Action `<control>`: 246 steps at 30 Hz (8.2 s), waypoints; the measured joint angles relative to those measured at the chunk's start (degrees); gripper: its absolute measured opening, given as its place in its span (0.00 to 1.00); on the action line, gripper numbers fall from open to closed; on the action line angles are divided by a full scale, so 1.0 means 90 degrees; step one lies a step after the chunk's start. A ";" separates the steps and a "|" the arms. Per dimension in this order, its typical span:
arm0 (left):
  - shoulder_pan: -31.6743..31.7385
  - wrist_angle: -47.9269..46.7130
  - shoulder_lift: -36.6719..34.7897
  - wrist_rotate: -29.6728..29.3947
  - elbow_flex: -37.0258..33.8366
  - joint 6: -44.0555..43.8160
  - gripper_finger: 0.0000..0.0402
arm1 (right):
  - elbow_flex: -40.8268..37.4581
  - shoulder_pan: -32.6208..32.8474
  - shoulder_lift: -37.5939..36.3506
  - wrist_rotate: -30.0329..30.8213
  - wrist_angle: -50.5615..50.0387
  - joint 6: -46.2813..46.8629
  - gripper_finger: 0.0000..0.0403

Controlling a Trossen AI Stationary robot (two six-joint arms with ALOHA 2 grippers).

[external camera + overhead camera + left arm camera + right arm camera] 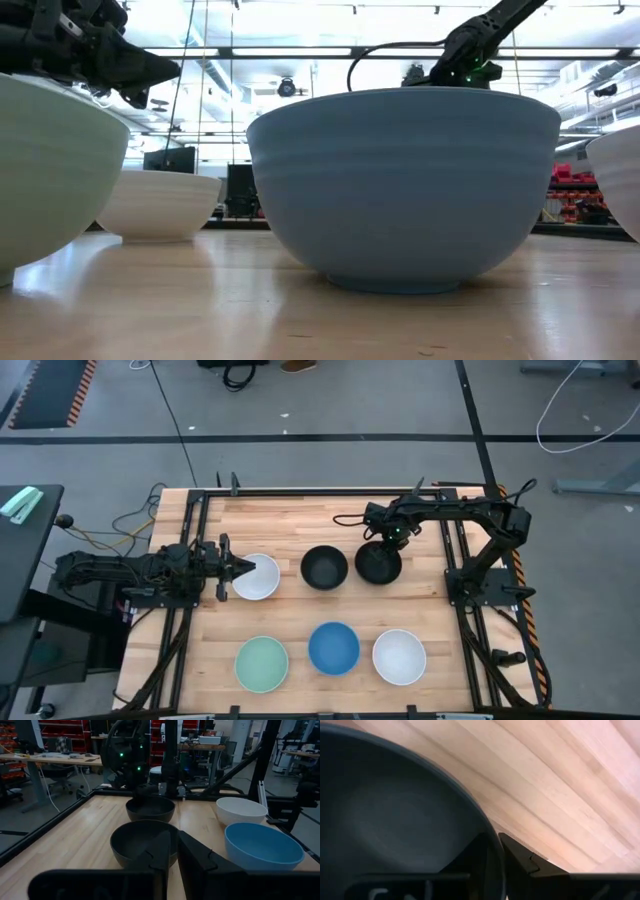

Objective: Nest bowls inside each other
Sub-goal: Stack the right black bowl on the right white bowl, then stack the white bowl on the top black bowl

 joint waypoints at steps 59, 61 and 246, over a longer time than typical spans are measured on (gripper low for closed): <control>0.0000 0.0002 0.0001 -0.0002 -0.0005 0.0000 0.07 | 0.1421 0.5889 -0.1699 0.0319 -0.1761 0.5450 0.01; 0.0000 0.0004 0.0000 -0.0002 -0.0005 0.0000 0.06 | 0.1421 0.6173 -0.1536 0.0162 -0.1758 0.5824 0.01; 0.2691 -0.6687 0.5444 0.1073 0.3905 -0.1792 0.14 | -0.0185 0.4860 -0.1914 0.1431 0.0219 0.2609 0.26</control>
